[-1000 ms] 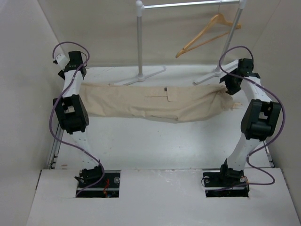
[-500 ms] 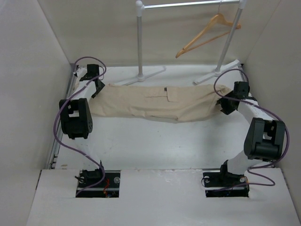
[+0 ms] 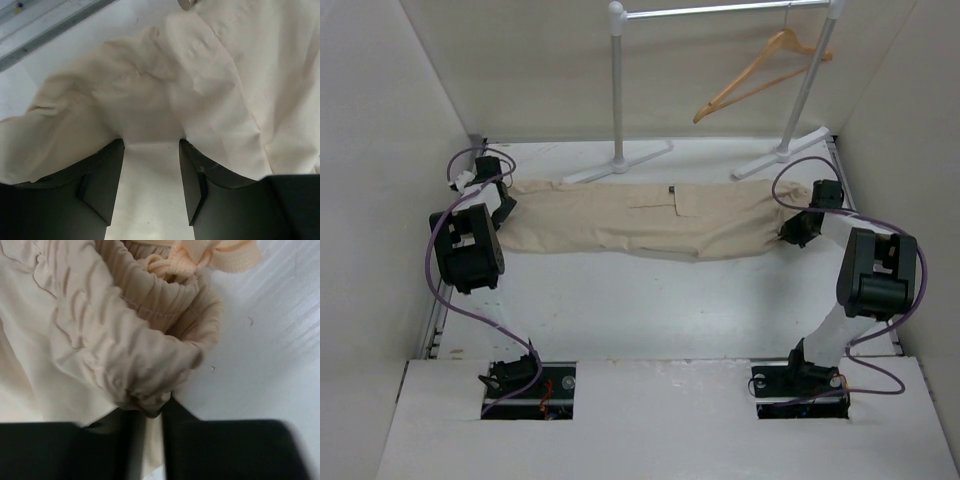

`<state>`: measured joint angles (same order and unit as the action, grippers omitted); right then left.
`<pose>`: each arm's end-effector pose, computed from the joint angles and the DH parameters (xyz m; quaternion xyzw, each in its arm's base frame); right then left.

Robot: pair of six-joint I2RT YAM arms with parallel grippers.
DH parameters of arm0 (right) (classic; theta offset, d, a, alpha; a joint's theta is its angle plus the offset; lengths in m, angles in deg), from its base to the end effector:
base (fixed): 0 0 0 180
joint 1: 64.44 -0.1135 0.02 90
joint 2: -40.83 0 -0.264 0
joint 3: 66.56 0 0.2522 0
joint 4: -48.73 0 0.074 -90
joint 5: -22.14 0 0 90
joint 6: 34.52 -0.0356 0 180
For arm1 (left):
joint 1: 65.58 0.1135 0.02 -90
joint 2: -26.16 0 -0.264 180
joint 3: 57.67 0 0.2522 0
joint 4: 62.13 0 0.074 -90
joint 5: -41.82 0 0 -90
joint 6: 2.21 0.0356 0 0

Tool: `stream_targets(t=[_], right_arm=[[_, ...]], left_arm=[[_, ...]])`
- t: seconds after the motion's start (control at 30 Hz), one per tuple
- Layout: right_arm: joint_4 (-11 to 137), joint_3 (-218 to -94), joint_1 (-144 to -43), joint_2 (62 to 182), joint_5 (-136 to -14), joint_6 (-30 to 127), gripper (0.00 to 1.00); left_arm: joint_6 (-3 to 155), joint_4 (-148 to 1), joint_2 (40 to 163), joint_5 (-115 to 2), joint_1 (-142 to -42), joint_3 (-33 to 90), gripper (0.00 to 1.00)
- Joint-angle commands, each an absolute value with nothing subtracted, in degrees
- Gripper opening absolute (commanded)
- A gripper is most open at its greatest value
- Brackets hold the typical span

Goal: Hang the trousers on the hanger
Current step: Fold the trousers at the center of the board.

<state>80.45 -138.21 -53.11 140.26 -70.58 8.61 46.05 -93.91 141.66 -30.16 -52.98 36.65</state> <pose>0.3357 -0.0655 0.1620 0.4636 0.8458 0.1021 0.2434 0.4209 0.1054 0.1746 -0.4719 0.8105 0.0648 0.3410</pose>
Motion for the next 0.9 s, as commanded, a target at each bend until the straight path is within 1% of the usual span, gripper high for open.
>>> stream_targets(t=[0.0,0.07,0.23,0.53,0.63,0.87], right_arm=[[78.9,-137.0,-52.3,139.5,-68.7,8.0,0.1],[79.0,-135.2,-51.8,137.5,-66.8,7.7,0.06],[79.0,-128.7,-51.8,130.9,-64.6,6.2,0.03],[79.0,-128.7,-51.8,130.9,-64.6,6.2,0.03],[79.0,-128.7,-51.8,130.9,-64.6,6.2,0.03],[79.0,-128.7,-51.8,130.9,-64.6,6.2,0.03]], left_arm=[[48.9,-93.7,139.5,-26.3,-52.8,33.9,0.46],[48.9,-94.0,138.6,-25.3,-52.1,32.7,0.46],[49.9,-94.1,134.3,-20.9,-49.7,28.6,0.45],[52.3,-94.7,125.4,-11.2,-48.6,23.3,0.46],[52.6,-94.4,123.6,-11.4,-51.3,23.7,0.47],[52.3,-95.8,119.4,-14.5,-61.2,30.0,0.49]])
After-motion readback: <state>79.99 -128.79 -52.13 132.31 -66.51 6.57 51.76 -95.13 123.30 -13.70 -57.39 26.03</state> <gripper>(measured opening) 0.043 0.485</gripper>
